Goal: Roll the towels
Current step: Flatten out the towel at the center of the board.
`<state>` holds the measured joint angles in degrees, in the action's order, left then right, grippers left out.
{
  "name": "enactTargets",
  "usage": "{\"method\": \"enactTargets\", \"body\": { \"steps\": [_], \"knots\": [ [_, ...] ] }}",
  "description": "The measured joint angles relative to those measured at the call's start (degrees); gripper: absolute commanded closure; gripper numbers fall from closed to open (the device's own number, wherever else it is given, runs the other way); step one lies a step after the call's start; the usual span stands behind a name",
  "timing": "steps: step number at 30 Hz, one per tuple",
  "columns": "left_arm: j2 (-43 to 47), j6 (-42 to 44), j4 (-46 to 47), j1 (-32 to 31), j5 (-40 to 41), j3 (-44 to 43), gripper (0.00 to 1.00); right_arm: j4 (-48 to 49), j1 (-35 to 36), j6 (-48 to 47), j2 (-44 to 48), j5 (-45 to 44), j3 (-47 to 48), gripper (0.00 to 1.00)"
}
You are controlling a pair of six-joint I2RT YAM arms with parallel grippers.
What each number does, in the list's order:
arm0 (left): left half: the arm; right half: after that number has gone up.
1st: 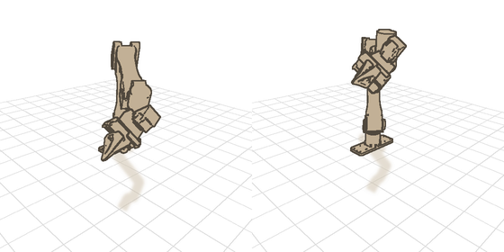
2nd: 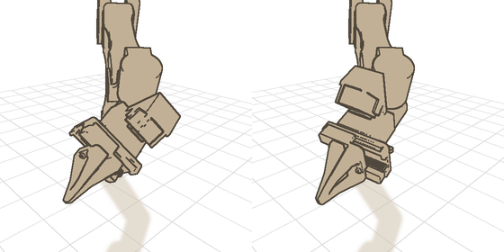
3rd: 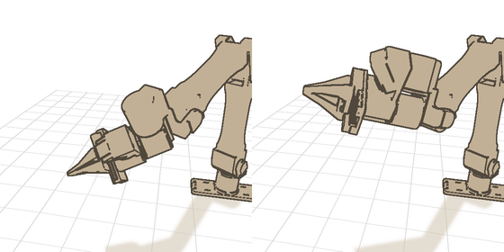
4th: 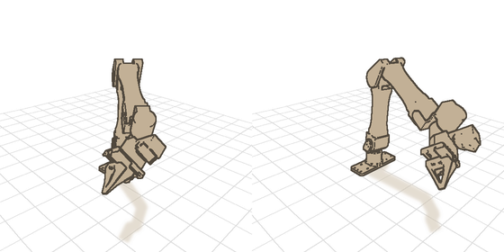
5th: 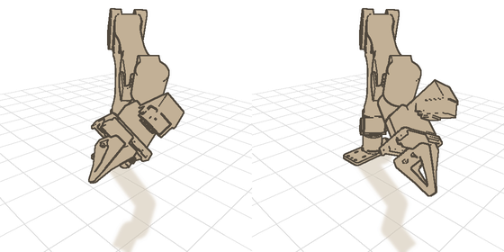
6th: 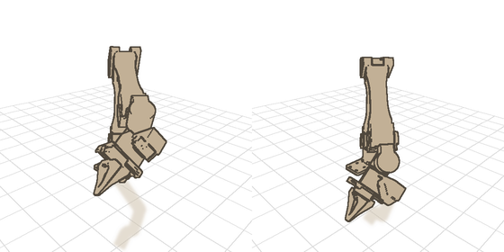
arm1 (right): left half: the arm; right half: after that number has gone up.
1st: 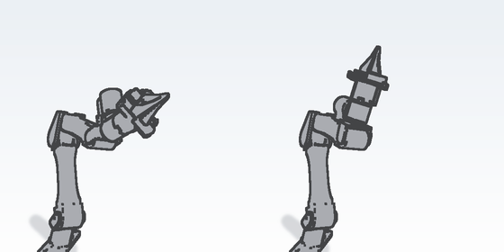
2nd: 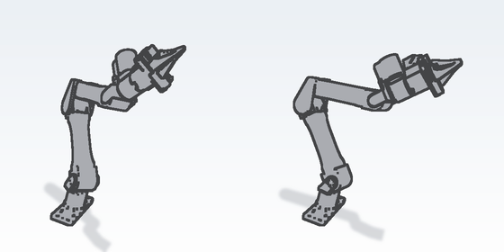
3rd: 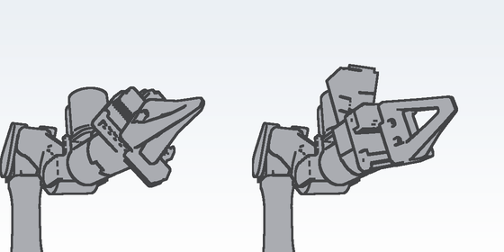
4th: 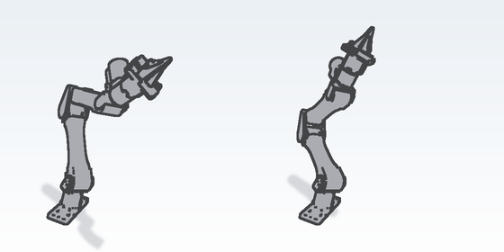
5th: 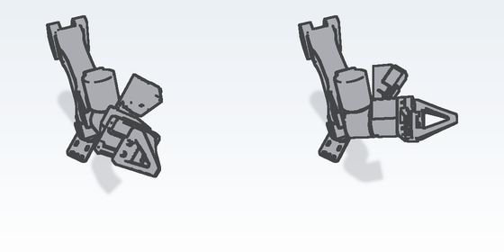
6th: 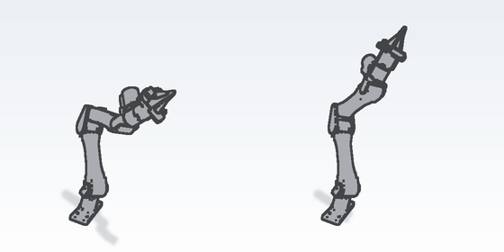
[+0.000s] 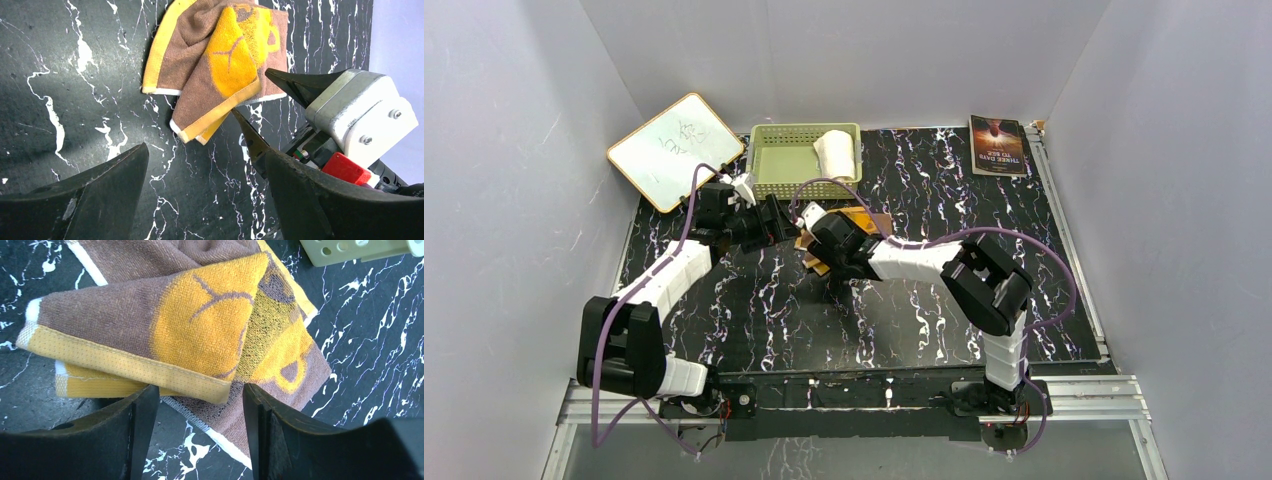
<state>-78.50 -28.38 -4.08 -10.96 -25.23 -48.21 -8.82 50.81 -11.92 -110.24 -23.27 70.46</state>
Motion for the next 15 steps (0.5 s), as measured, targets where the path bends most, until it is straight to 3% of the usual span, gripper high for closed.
{"method": "enactTargets", "body": {
  "steps": [12,15],
  "knots": [
    [2.4,0.5,-2.6,0.6,0.4,0.0,0.14,2.2,0.9,-2.7,-0.8,0.5,3.9,0.42],
    [3.3,0.7,-3.3,1.5,0.7,0.0,0.14,3.7,1.0,-3.3,-0.8,1.3,4.3,0.47]
  ]
}}
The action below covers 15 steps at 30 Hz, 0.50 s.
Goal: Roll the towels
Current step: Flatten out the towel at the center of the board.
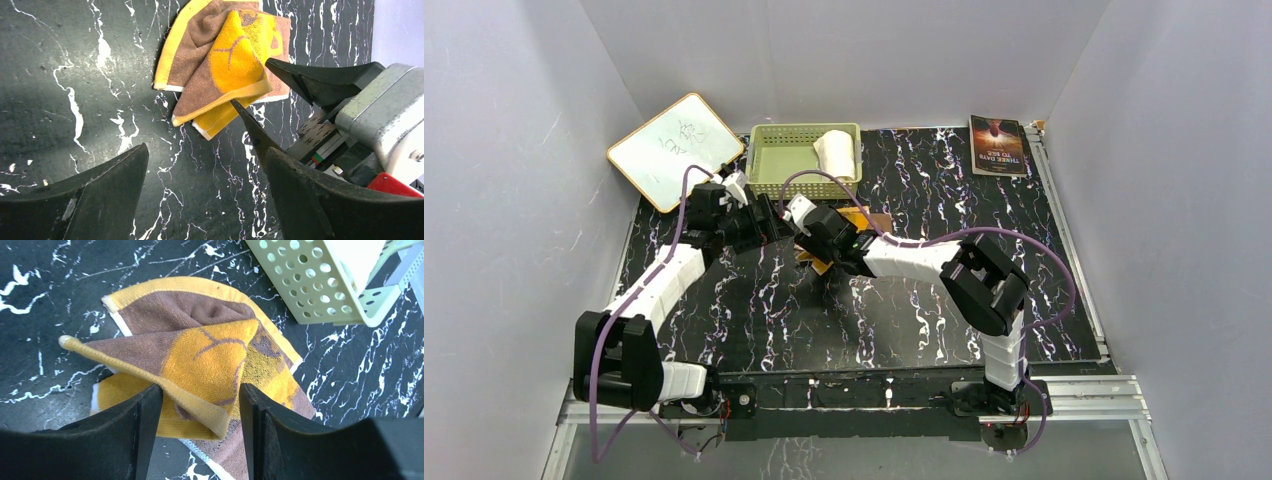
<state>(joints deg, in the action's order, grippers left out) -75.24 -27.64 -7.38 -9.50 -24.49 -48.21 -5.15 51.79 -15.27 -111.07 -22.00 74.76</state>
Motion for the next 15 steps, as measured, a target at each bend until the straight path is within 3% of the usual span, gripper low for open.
{"method": "enactTargets", "body": {
  "steps": [12,15],
  "knots": [
    [2.4,0.6,-1.6,2.4,-0.1,0.0,0.14,1.0,0.3,-3.8,0.0,7.4,0.0,0.48],
    [2.9,0.8,-2.1,2.8,-0.2,0.0,0.14,0.9,0.3,-5.1,-0.3,9.0,0.1,0.60]
  ]
}}
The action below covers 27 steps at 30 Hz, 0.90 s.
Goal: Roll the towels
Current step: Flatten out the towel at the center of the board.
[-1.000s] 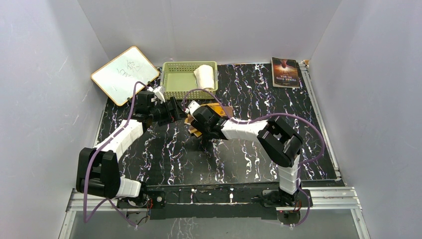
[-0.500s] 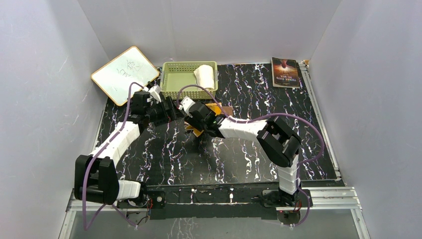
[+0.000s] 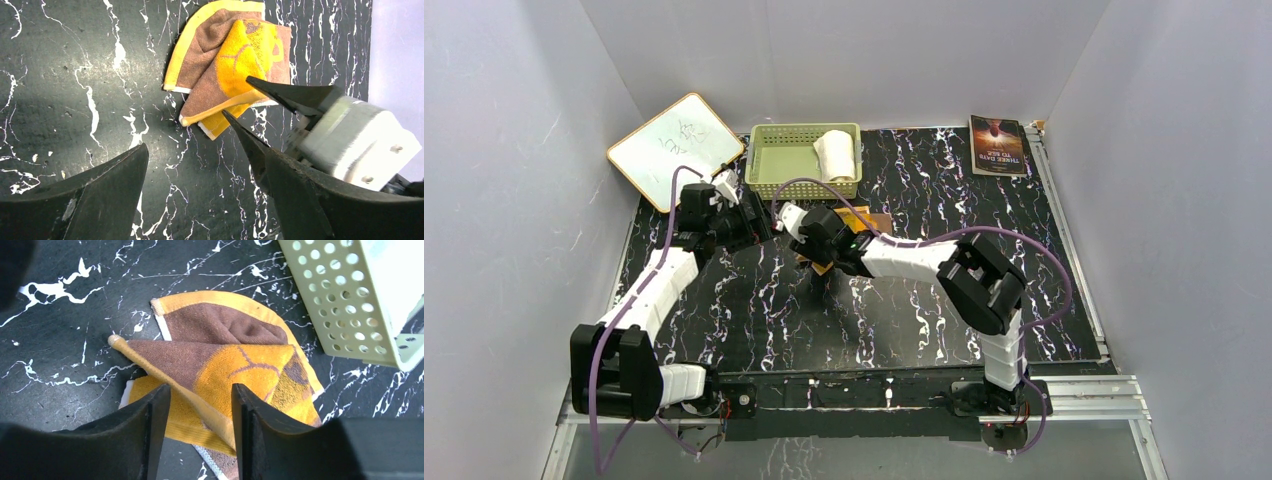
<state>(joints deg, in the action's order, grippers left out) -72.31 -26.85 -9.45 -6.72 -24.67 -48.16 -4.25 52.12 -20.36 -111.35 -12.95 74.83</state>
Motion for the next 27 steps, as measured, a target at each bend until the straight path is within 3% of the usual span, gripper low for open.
{"method": "enactTargets", "body": {
  "steps": [3,6,17,24,27],
  "knots": [
    [0.4,0.7,-0.6,0.6,0.4,0.0,0.14,-0.4,0.0,-0.8,-1.8,0.8,1.3,0.70],
    [0.5,1.4,-2.3,2.7,0.2,-0.2,0.14,-0.8,0.0,-1.5,-3.8,0.9,2.3,1.00],
    [0.5,1.6,-3.9,15.5,-4.7,-8.0,0.13,-3.1,0.0,4.2,-0.5,5.5,4.2,1.00],
    [0.5,-1.7,-2.5,28.3,-10.3,-11.6,0.13,-3.3,3.4,12.0,9.7,12.0,19.3,1.00],
    [0.5,-2.4,-2.4,30.7,-11.1,-13.3,0.13,-0.9,6.7,14.4,12.9,14.0,25.3,1.00]
  ]
}}
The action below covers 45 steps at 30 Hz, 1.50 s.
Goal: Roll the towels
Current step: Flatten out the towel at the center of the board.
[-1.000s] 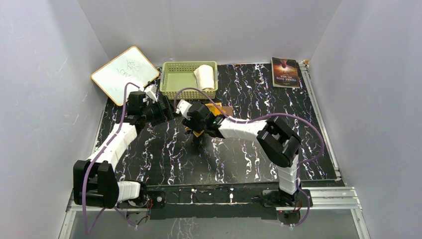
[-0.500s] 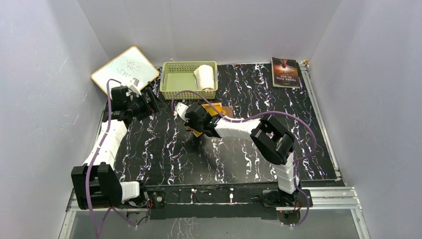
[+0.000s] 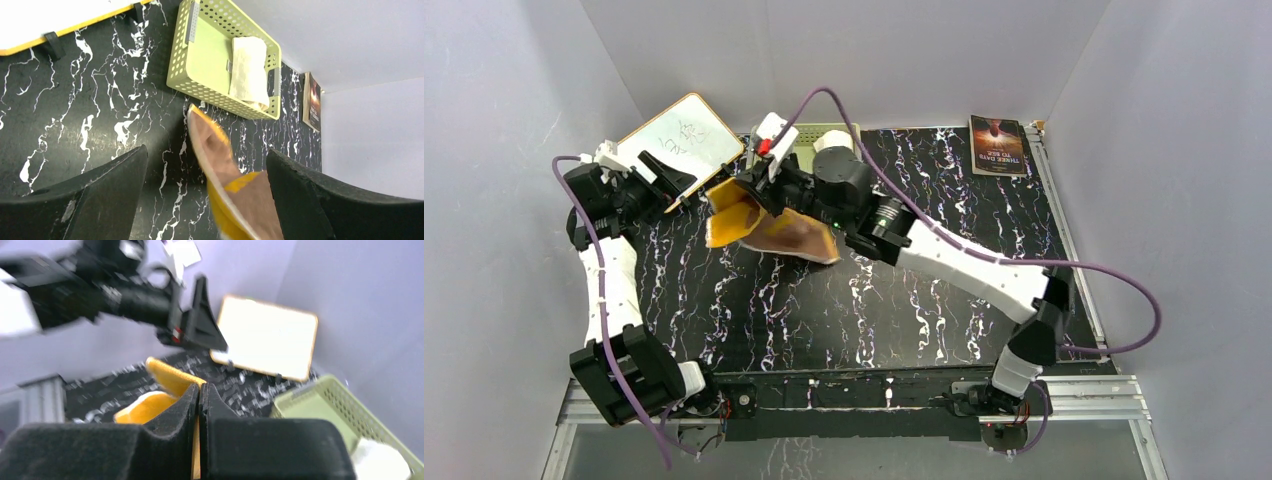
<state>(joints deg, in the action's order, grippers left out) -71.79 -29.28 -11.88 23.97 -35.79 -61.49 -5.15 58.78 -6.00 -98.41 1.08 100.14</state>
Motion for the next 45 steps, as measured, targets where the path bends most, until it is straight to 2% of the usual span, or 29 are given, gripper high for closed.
{"method": "enactTargets", "body": {
  "steps": [3,6,8,14,18,20,22,30,33,38,39,40,45],
  "knots": [
    [0.0,-0.1,0.2,0.4,-0.8,-0.9,0.13,3.3,1.9,1.7,4.1,-0.6,0.0,1.00],
    [0.0,0.4,-0.2,0.4,-2.0,-0.9,0.13,6.2,-0.9,4.1,9.5,-3.5,-6.6,1.00],
    [0.0,0.9,-0.1,0.4,-3.0,-0.5,0.13,7.1,-6.0,7.1,13.0,-4.6,-13.3,1.00],
    [0.0,2.0,0.3,-0.9,-4.0,6.4,0.14,4.5,-25.6,16.3,24.6,-13.2,-42.8,1.00],
    [-0.3,3.3,-0.9,-8.1,-0.4,11.1,0.15,-0.6,-30.5,18.3,31.2,-15.4,-58.5,1.00],
    [-0.8,3.8,-1.0,-13.0,1.0,12.6,0.16,-2.4,-31.2,18.6,32.6,-15.4,-62.7,1.00],
    [-1.7,4.2,-1.3,-16.1,2.0,13.9,0.16,-4.0,-31.3,19.0,32.9,-16.0,-64.5,1.00],
    [-4.3,3.1,-1.6,-18.7,7.2,14.6,0.18,-2.1,-34.8,19.6,28.5,-17.2,-61.9,1.00],
    [-6.8,1.9,-0.3,-23.4,9.9,14.5,0.19,-1.0,-38.1,19.6,25.8,-17.0,-60.8,1.00],
    [-16.0,0.1,2.4,-31.7,16.1,13.0,0.21,-0.9,-45.1,19.6,24.8,-14.9,-60.9,1.00],
    [-17.7,-0.3,2.9,-32.9,17.3,12.6,0.22,-0.7,-47.0,19.6,24.9,-13.9,-61.0,0.62],
    [-19.2,-0.7,3.3,-33.8,18.3,12.2,0.22,-0.4,-49.1,19.7,25.0,-13.0,-61.4,0.72],
    [-23.0,-1.9,3.9,-38.5,22.6,7.1,0.22,-0.5,-57.9,30.8,25.4,-10.2,-62.7,0.71]
  ]
}}
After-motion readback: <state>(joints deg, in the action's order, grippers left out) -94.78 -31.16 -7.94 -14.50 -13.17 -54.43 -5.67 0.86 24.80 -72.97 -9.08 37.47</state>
